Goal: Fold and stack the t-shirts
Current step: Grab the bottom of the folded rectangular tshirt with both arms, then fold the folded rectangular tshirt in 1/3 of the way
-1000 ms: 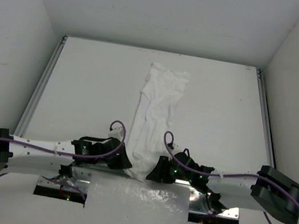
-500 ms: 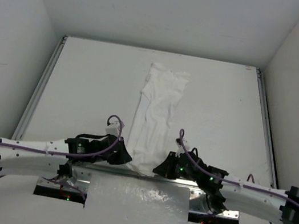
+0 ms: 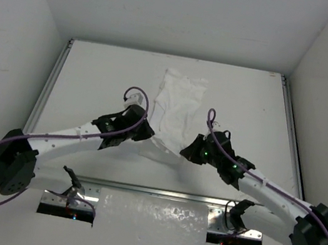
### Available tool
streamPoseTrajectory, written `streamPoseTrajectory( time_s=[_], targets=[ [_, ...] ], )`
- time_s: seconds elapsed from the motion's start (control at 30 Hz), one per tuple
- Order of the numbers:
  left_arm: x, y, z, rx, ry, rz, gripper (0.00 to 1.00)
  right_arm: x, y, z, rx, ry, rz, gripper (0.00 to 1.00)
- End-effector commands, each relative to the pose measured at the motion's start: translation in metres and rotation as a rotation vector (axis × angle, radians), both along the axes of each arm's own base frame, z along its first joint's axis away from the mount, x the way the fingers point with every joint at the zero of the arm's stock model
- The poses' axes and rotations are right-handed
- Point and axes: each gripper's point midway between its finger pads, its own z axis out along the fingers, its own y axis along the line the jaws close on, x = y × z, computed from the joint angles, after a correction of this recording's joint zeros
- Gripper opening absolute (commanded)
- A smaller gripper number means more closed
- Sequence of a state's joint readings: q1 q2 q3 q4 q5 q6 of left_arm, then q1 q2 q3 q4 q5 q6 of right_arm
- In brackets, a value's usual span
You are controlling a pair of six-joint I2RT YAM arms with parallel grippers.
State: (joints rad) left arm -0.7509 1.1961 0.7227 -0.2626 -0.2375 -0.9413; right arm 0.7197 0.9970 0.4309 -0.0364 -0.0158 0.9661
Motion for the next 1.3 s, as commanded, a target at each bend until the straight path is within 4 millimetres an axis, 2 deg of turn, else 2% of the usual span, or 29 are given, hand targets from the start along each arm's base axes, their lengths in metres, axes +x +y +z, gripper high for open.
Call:
streamPoseTrajectory(
  time_s=[0.0, 0.1, 0.17, 0.2, 0.27, 0.3, 0.33, 0.37, 0.43, 0.5, 0.53, 0.57, 0.63, 0.8, 0.9, 0.93, 0.97, 1.0, 1.07, 1.1, 1.13, 1.17, 1.2, 1.23, 1.27],
  targets=[
    [0.034, -0.011, 0.02, -0.034, -0.076, -0.031, 0.0, 0.017, 0.009, 0.007, -0.026, -0.037, 0.071, 0.0],
    [0.048, -0.013, 0.002, -0.013, -0.037, -0.042, 0.0, 0.038, 0.008, 0.002, -0.036, -0.035, 0.051, 0.0],
    [0.06, -0.014, 0.005, -0.01, -0.042, -0.033, 0.0, 0.049, 0.006, 0.002, -0.024, -0.034, 0.046, 0.0],
    [0.065, -0.013, -0.005, -0.001, -0.016, -0.03, 0.0, 0.058, 0.007, -0.001, -0.037, -0.024, 0.043, 0.0],
    [0.078, -0.011, -0.005, -0.001, -0.018, -0.016, 0.0, 0.073, 0.008, 0.004, -0.028, -0.032, 0.046, 0.0],
    [0.081, -0.014, -0.012, -0.002, -0.008, -0.026, 0.0, 0.078, 0.006, 0.002, -0.036, -0.028, 0.042, 0.0],
    [0.088, -0.016, -0.01, -0.003, -0.012, -0.027, 0.0, 0.085, 0.002, -0.004, -0.049, -0.015, 0.028, 0.0],
    [0.092, -0.013, -0.019, 0.014, 0.008, -0.018, 0.0, 0.093, 0.003, 0.001, -0.05, -0.03, 0.028, 0.0],
    [0.1, -0.012, -0.02, 0.019, 0.012, -0.012, 0.0, 0.104, 0.0, -0.002, -0.053, -0.02, 0.021, 0.0],
    [0.11, -0.012, -0.018, 0.014, -0.004, -0.007, 0.0, 0.118, 0.001, 0.006, -0.053, -0.035, 0.033, 0.0],
    [0.117, -0.01, -0.015, 0.012, -0.015, 0.002, 0.0, 0.123, 0.001, -0.002, -0.069, -0.016, 0.032, 0.0],
    [0.123, -0.012, -0.013, 0.004, -0.027, -0.004, 0.0, 0.131, 0.002, 0.002, -0.075, -0.019, 0.033, 0.0],
    [0.129, -0.015, -0.022, 0.008, 0.006, -0.016, 0.0, 0.141, -0.003, -0.003, -0.077, -0.006, 0.019, 0.0],
    [0.153, -0.02, -0.016, -0.003, -0.015, -0.006, 0.0, 0.164, -0.007, -0.022, -0.105, 0.04, 0.011, 0.0],
    [0.17, -0.021, -0.02, 0.013, -0.001, -0.008, 0.0, 0.174, -0.01, -0.029, -0.121, 0.045, -0.002, 0.0],
    [0.172, -0.02, -0.029, 0.024, 0.016, -0.009, 0.0, 0.18, -0.009, -0.025, -0.118, 0.034, 0.0, 0.0],
    [0.177, -0.019, -0.024, 0.017, 0.005, -0.004, 0.0, 0.184, -0.008, -0.025, -0.119, 0.032, 0.004, 0.0],
    [0.178, -0.021, -0.032, 0.019, 0.022, -0.009, 0.14, 0.183, -0.01, -0.035, -0.139, 0.065, 0.001, 0.0],
    [0.18, -0.021, -0.039, 0.026, 0.046, -0.023, 0.28, 0.189, -0.012, -0.038, -0.162, 0.068, -0.005, 0.09],
    [0.181, -0.019, -0.04, 0.034, 0.046, -0.013, 0.4, 0.191, -0.015, -0.042, -0.166, 0.075, -0.01, 0.15],
    [0.18, -0.016, -0.043, 0.038, 0.052, 0.005, 0.47, 0.193, -0.015, -0.043, -0.166, 0.074, -0.009, 0.42],
    [0.18, -0.012, -0.041, 0.044, 0.054, 0.024, 0.53, 0.201, -0.013, -0.037, -0.165, 0.063, -0.004, 0.52],
    [0.183, -0.005, -0.039, 0.057, 0.042, 0.052, 0.62, 0.206, -0.014, -0.034, -0.176, 0.06, 0.0, 0.53],
    [0.184, 0.001, -0.036, 0.067, 0.035, 0.08, 0.64, 0.213, -0.016, -0.029, -0.193, 0.051, -0.008, 0.56],
    [0.184, 0.008, -0.026, 0.073, 0.022, 0.105, 0.65, 0.224, -0.013, -0.009, -0.202, 0.008, 0.005, 0.6]
  ],
)
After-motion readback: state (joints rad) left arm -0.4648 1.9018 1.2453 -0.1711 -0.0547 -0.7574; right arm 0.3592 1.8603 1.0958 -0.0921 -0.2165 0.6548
